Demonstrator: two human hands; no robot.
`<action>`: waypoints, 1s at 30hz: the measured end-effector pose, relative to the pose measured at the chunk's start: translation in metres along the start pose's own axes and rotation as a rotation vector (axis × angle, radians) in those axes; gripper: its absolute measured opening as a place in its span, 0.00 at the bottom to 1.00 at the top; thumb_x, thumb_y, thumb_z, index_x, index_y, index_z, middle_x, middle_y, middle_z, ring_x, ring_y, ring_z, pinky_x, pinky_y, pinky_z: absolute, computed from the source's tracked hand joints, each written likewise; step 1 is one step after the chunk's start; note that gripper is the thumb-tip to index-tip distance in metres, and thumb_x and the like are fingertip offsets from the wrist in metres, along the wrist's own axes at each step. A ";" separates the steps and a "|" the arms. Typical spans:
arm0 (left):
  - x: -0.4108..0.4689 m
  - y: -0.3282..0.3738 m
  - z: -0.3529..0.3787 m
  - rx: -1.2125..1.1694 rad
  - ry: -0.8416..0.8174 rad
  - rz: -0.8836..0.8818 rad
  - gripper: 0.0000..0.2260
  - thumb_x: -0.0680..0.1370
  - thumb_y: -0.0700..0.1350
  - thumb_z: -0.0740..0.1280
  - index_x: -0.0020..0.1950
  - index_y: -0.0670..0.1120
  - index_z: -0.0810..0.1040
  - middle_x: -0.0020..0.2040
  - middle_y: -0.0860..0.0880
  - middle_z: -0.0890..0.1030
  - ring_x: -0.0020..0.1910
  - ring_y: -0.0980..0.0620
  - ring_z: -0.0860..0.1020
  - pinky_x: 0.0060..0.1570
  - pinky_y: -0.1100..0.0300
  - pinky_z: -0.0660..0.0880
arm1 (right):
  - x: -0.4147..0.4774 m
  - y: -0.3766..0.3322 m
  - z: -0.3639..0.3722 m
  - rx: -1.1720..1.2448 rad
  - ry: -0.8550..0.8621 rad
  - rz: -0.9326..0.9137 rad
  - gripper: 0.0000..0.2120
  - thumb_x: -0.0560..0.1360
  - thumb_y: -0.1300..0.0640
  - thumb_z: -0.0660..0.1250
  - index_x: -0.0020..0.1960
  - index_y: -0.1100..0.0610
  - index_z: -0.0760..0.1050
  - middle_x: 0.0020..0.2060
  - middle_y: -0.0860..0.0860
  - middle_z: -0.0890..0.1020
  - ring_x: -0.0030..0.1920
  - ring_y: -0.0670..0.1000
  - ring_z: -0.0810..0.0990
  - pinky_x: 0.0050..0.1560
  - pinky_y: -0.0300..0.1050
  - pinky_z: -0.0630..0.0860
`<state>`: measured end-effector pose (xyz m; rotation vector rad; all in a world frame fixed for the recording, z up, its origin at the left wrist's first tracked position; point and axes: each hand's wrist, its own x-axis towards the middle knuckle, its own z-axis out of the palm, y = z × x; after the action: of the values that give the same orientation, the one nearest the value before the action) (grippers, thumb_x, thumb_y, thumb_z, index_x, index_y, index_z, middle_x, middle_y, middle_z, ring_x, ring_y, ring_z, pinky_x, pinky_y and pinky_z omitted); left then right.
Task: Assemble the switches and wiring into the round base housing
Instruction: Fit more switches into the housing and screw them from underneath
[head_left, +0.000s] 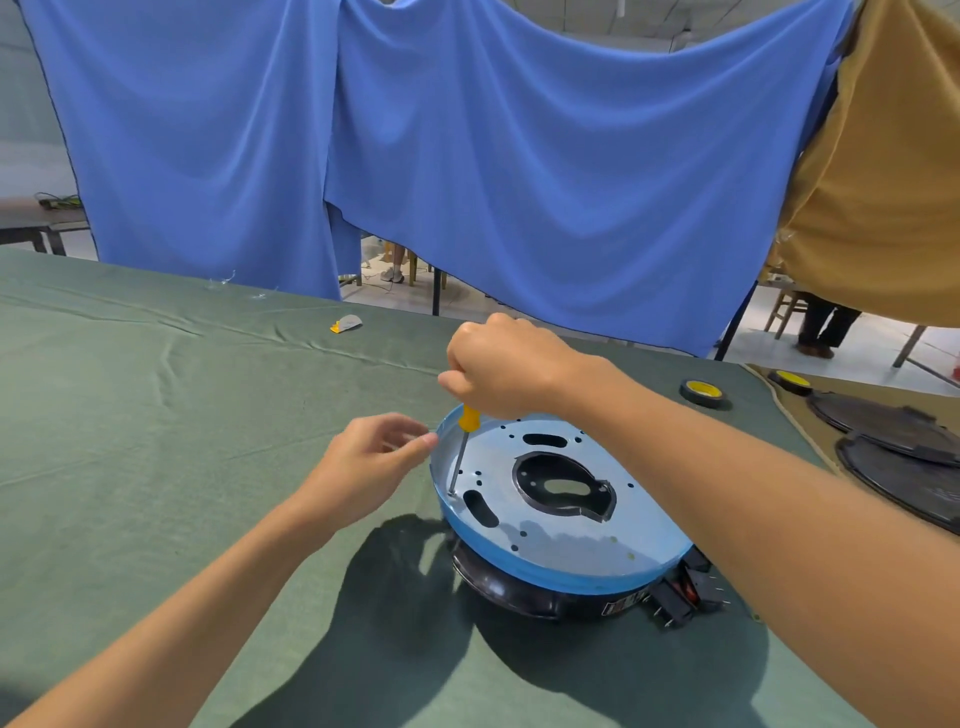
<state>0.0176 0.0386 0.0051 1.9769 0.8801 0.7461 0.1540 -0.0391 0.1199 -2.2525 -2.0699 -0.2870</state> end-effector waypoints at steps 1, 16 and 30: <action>0.001 0.001 0.000 -0.007 0.031 0.097 0.04 0.78 0.47 0.70 0.50 0.50 0.84 0.45 0.54 0.84 0.46 0.54 0.81 0.45 0.56 0.75 | -0.001 -0.001 -0.001 -0.009 0.004 0.029 0.17 0.79 0.53 0.60 0.33 0.55 0.61 0.33 0.52 0.67 0.33 0.52 0.67 0.29 0.45 0.59; 0.005 0.014 0.010 -0.218 0.017 0.275 0.06 0.68 0.41 0.78 0.37 0.52 0.86 0.34 0.53 0.85 0.33 0.63 0.80 0.38 0.69 0.73 | 0.000 -0.014 -0.034 0.076 -0.201 -0.040 0.09 0.76 0.51 0.68 0.51 0.57 0.77 0.42 0.51 0.82 0.32 0.47 0.82 0.24 0.35 0.73; 0.005 0.016 0.011 -0.048 -0.004 0.243 0.05 0.68 0.39 0.79 0.41 0.46 0.87 0.35 0.64 0.82 0.31 0.70 0.79 0.35 0.77 0.69 | -0.003 -0.008 -0.013 0.142 -0.110 0.120 0.15 0.77 0.60 0.58 0.32 0.62 0.70 0.21 0.53 0.80 0.23 0.50 0.81 0.23 0.33 0.73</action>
<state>0.0332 0.0310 0.0140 2.0639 0.6190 0.8914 0.1448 -0.0439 0.1313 -2.3420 -1.9248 -0.0088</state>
